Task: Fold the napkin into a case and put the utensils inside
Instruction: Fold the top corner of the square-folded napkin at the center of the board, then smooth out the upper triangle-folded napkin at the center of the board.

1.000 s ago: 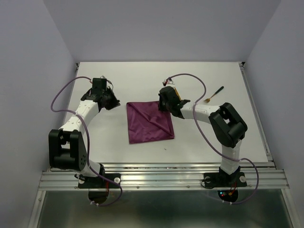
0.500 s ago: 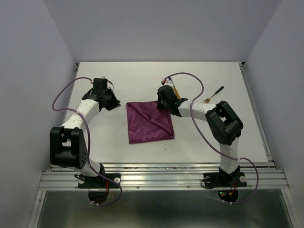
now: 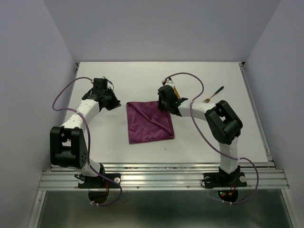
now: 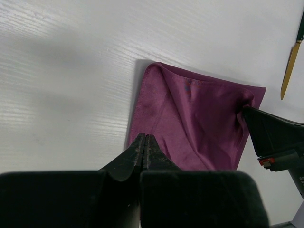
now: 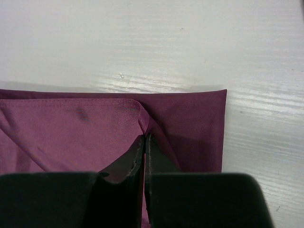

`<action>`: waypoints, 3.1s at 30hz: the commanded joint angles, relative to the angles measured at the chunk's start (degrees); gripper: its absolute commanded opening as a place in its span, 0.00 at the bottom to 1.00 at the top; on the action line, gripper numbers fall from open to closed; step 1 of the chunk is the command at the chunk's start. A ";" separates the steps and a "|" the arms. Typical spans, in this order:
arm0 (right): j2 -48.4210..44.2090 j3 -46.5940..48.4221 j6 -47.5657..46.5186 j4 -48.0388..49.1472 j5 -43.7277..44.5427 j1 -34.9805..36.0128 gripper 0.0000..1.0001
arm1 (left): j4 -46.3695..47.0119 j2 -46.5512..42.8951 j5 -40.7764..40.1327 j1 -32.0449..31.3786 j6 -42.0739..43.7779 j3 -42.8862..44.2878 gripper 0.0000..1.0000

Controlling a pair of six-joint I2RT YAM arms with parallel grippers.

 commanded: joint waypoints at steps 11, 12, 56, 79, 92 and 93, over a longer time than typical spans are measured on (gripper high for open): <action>-7.08 -0.11 -2.45 -2.97 3.34 -2.18 0.37 | -0.28 4.57 1.03 -2.05 2.43 5.56 0.05; -8.22 -1.51 -2.45 -3.24 3.25 -2.18 0.38 | 0.15 5.79 1.55 -2.22 2.35 6.34 0.05; -30.82 -23.33 5.46 -10.53 -10.11 4.67 0.27 | 0.77 19.34 2.35 -6.97 1.82 14.18 0.03; -20.90 -25.70 8.10 -9.39 -5.01 6.52 0.18 | -1.69 25.75 -5.56 -6.88 1.73 18.83 0.03; -28.71 -23.42 7.05 -11.15 -5.27 6.52 0.18 | -2.83 19.87 -7.67 -6.88 1.82 19.10 0.02; -28.89 -22.98 6.96 -11.15 -5.19 6.52 0.18 | -2.92 18.56 -7.76 -6.88 1.82 19.01 0.02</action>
